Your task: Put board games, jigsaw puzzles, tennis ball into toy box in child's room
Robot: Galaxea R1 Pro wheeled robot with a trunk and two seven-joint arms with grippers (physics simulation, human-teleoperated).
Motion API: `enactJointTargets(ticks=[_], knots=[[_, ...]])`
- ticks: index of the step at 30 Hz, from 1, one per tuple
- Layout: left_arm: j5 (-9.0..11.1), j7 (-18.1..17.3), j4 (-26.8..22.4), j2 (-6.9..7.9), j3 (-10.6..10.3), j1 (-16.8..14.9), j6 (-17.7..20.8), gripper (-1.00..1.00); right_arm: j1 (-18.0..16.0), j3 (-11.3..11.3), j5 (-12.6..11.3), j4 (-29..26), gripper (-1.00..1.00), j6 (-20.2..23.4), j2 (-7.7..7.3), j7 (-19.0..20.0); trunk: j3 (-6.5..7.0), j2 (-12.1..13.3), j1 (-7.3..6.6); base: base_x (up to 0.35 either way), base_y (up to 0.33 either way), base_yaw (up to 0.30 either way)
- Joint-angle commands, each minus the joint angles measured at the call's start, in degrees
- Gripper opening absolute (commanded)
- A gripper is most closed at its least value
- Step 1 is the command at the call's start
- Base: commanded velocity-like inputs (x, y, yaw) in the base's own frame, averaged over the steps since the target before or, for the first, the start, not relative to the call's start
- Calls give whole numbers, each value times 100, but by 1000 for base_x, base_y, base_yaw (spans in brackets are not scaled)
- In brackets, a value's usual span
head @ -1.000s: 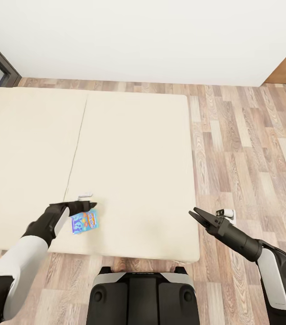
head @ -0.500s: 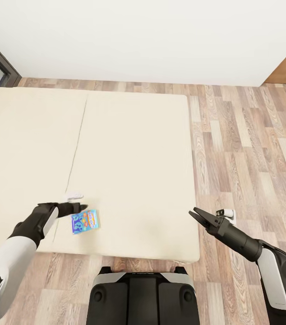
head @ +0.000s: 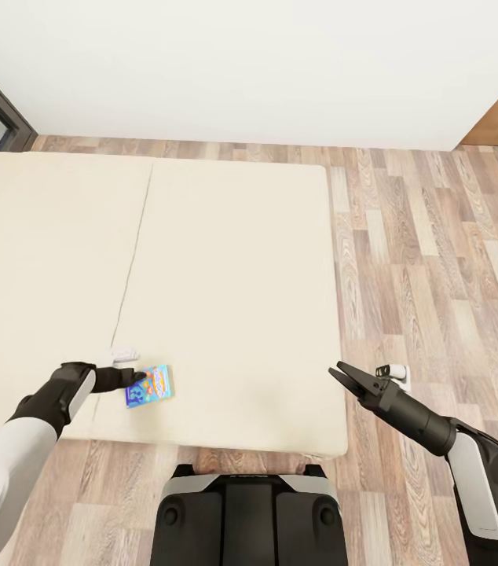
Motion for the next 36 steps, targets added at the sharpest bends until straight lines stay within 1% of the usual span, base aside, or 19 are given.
enactJointTargets(ticks=[1, 11, 14, 18, 22, 26, 36], knots=[[49, 4, -1, -5, 12, -1, 45, 100, -3, -4, 12, 2, 100, 20, 0, 22, -6, -9, 3, 0, 0, 0], [46, -12, 51, -38, 5, 1, 33, 100, -3, -4, 21, 12, 100, 20, 0, 22, -6, -9, 3, 0, 0, 0], [47, -34, 53, -69, 3, 1, 28, 100, -3, -4, 20, 12, 100, 20, -4, 22, -6, -9, 3, 0, 0, 0], [49, -174, 60, -96, 5, 2, 26, 100, -3, -6, 18, 12, 100, 18, -3, 22, -6, -9, 3, 0, 0, 0], [49, -407, 62, -107, 8, 2, 19, 100, -3, -4, 21, 11, 100, 20, 0, 22, -6, -9, 3, 0, 0, 0], [48, -475, 63, -110, 7, 1, 8, 100, -3, -4, 21, 12, 100, 19, 1, 22, -6, -9, 3, 0, 0, 0], [41, -480, 63, -110, 4, 2, -47, 100, -3, -4, 25, 12, 100, 18, 0, 22, -6, -9, 3, 0, 0, 0]])
